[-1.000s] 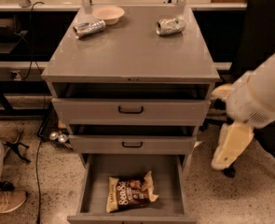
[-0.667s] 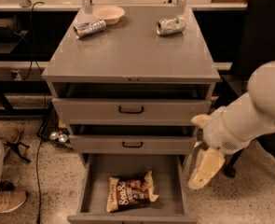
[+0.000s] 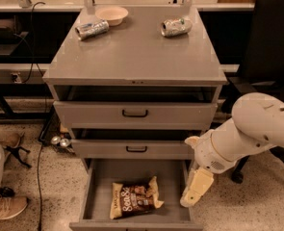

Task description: Pick brown chip bag from bottom drawer and place on counter

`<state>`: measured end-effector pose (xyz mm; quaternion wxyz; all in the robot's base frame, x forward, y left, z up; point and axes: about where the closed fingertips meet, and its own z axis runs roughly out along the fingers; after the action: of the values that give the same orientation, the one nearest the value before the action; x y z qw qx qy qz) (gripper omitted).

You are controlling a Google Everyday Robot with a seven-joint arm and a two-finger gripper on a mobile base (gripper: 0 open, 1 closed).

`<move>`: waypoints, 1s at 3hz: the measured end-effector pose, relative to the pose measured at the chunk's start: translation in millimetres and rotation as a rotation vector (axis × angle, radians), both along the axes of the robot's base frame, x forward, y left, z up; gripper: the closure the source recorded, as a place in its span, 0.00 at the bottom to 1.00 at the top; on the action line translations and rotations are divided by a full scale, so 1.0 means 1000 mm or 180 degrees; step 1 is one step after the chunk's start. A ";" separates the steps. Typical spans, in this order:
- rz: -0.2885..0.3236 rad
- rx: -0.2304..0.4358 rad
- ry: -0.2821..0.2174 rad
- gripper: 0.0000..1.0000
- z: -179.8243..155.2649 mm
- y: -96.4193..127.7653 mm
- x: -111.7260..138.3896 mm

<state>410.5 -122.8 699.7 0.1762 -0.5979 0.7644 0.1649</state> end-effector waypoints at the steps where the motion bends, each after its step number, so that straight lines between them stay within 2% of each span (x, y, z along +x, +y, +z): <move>1: -0.0138 0.0091 0.0055 0.00 -0.036 0.003 0.004; 2: -0.0405 0.0312 0.0272 0.00 -0.154 0.019 0.014; 3: -0.0604 0.0540 0.0460 0.00 -0.256 0.043 0.021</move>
Offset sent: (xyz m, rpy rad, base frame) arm 0.0446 0.0292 -0.2820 0.1918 0.1182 -0.2547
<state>431.6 -80.0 443.6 0.1854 -0.4925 0.8114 0.2542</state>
